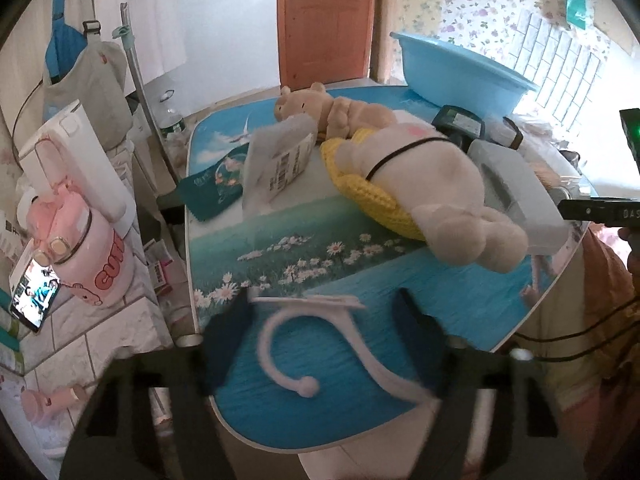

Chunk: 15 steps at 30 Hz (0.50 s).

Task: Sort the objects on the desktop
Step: 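Move the left tool toward the white plastic hook on the table, then grasp the white plastic hook with the left tool while the right tool grasps the glass bottle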

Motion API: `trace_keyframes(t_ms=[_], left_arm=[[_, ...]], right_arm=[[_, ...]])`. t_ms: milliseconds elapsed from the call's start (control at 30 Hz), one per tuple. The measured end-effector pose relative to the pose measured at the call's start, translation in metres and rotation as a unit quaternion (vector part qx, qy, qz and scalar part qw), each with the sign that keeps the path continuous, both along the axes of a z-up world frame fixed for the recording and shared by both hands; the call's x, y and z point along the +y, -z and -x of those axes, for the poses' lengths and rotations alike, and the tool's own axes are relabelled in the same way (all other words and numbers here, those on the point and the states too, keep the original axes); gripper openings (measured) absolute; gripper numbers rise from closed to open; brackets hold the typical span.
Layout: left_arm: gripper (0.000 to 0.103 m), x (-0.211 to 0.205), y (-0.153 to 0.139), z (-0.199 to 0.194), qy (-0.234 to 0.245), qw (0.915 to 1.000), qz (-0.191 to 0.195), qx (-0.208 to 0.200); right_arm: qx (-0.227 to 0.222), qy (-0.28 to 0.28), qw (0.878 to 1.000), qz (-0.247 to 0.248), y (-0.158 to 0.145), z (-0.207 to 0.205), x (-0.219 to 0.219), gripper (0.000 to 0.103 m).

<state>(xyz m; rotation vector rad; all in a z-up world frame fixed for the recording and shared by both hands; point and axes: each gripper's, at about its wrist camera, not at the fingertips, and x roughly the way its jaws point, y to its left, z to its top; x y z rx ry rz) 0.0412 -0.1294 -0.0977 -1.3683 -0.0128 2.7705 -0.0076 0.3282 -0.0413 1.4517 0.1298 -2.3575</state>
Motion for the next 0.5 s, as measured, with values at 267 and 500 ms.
trace_keyframes(t_ms=[267,500], left_arm=[[0.055,0.011,-0.001,0.000,0.017,0.9998,0.010,-0.002],[0.055,0.014,-0.005,-0.001,0.007,0.9999,0.012,0.006]], right_arm=[[0.014,-0.001,1.000,-0.004,-0.002,0.000,0.006,0.091],[0.028,-0.025,0.999,0.003,-0.005,-0.003,0.006,0.088]])
